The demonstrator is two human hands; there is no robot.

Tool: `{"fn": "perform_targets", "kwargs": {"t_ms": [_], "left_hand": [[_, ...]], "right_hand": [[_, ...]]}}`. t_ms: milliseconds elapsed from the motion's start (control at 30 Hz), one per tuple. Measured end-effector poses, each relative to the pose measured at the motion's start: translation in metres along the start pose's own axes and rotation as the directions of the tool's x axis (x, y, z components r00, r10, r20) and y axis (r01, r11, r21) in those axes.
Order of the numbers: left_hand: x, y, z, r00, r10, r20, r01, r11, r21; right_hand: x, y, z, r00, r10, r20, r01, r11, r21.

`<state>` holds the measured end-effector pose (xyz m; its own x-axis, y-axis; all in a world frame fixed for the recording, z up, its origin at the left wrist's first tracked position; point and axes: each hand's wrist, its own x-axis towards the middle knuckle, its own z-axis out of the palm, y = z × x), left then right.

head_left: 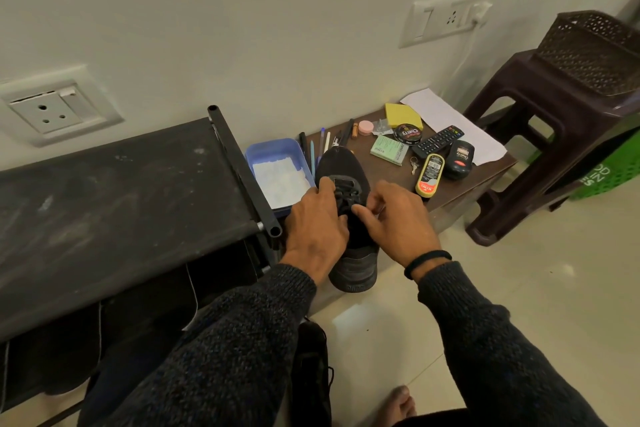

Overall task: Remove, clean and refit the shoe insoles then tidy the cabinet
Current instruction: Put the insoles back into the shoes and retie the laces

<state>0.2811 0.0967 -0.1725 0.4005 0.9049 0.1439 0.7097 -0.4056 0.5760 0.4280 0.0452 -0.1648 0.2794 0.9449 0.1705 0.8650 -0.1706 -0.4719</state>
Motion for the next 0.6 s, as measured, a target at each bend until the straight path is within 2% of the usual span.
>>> {"fn": "perform_targets", "kwargs": {"t_ms": [200,300,467,600], "left_hand": [[0.0019,-0.0045,0.0019,0.999,-0.023,0.025,0.022,0.999,0.049],[0.0036,-0.0048,0.0023,0.999,-0.026,0.027,0.025,0.998,0.055],[0.0045,-0.0042,0.0035,0.999,-0.035,0.022,0.033,0.996,0.085],[0.0043,-0.0040,0.0046,0.998,-0.055,0.028,0.051,0.992,0.113]], "right_hand": [[0.0092,-0.0021,0.0009,1.000,-0.014,-0.002,0.014,0.997,0.081],[0.0078,-0.0031,0.0008,0.999,-0.049,0.005,0.048,0.997,0.065],[0.0115,0.0024,0.0016,0.995,0.009,0.101,-0.011,1.000,0.011],[0.0094,-0.0052,0.0037,0.993,0.042,0.108,-0.034,0.997,-0.073]]}}
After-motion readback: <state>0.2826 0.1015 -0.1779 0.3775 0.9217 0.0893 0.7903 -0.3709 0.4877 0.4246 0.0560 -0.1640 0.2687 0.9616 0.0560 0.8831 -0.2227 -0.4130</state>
